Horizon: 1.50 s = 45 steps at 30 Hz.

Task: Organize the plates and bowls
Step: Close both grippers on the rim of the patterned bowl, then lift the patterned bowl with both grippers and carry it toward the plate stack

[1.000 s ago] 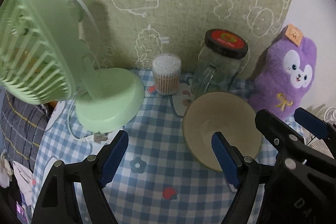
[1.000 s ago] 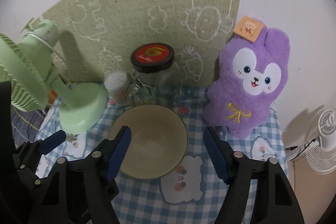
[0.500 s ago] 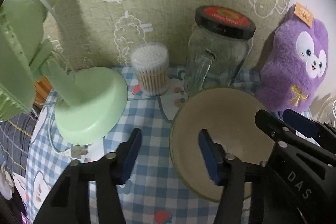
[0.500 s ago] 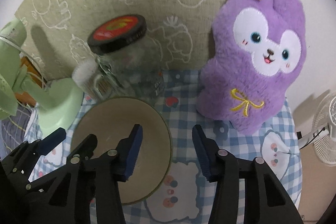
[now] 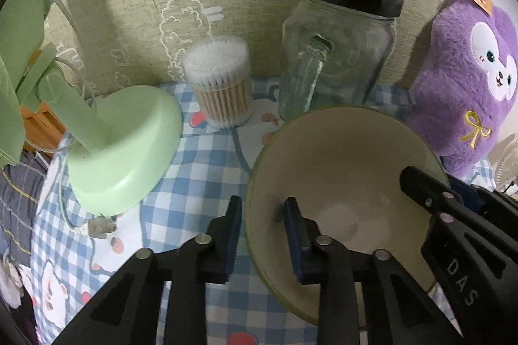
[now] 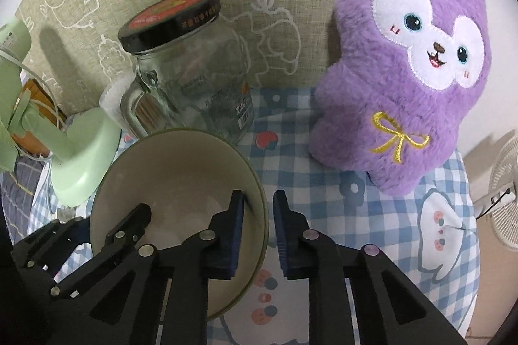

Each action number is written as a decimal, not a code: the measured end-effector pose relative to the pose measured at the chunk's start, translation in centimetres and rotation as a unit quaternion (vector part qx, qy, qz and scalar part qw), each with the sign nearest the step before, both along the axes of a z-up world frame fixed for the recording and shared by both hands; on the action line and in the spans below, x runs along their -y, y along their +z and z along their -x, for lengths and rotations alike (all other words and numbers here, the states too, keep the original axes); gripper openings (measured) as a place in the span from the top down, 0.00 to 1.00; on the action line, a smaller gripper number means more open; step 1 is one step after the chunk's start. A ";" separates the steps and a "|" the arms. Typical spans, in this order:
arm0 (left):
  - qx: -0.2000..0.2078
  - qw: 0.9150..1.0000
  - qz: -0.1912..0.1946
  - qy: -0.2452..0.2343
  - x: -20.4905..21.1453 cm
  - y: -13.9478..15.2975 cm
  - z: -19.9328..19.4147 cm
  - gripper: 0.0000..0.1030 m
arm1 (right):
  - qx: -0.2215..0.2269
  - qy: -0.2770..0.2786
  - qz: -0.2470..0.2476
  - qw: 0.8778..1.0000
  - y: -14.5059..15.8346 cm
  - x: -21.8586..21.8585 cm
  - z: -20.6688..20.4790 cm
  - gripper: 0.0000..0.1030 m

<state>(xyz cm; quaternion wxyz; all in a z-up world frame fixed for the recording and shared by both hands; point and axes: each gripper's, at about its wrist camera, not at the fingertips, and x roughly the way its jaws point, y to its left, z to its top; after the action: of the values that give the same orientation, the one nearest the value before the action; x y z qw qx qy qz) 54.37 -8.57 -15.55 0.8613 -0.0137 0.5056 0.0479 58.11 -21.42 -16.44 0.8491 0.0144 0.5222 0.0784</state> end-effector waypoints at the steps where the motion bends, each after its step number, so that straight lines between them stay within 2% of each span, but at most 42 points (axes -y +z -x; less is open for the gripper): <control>1: -0.002 1.000 0.000 -0.005 0.2 -0.1 0.0 0.83 | 0.000 0.001 0.002 1.000 0.0 -0.1 0.0 0.84; 3: 0.000 1.000 -0.015 -0.010 0.6 -0.2 0.0 0.83 | 0.000 0.001 0.007 1.000 0.0 -0.4 0.0 0.84; 9: -0.012 1.000 0.001 0.001 0.4 0.1 0.1 0.84 | -0.005 0.009 0.023 1.000 0.2 -1.0 0.2 0.84; 13: -0.015 1.000 0.003 -0.008 0.8 0.3 1.3 0.84 | 0.001 0.015 0.042 0.999 0.8 -1.1 1.3 0.84; 26: -0.017 1.000 0.001 -0.025 1.7 2.4 5.6 0.84 | -0.001 -0.003 0.044 0.999 3.5 0.1 6.2 0.84; 45: 0.023 0.999 -0.002 -0.035 0.2 10.4 13.8 0.84 | 0.038 -0.021 0.047 0.998 12.4 -1.4 15.0 0.84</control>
<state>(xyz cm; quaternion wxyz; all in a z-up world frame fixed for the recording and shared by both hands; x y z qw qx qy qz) 40.57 -8.80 -5.14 0.8738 0.0050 0.4860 0.0182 43.09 -20.05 -4.06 0.8697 -0.0170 0.4919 0.0363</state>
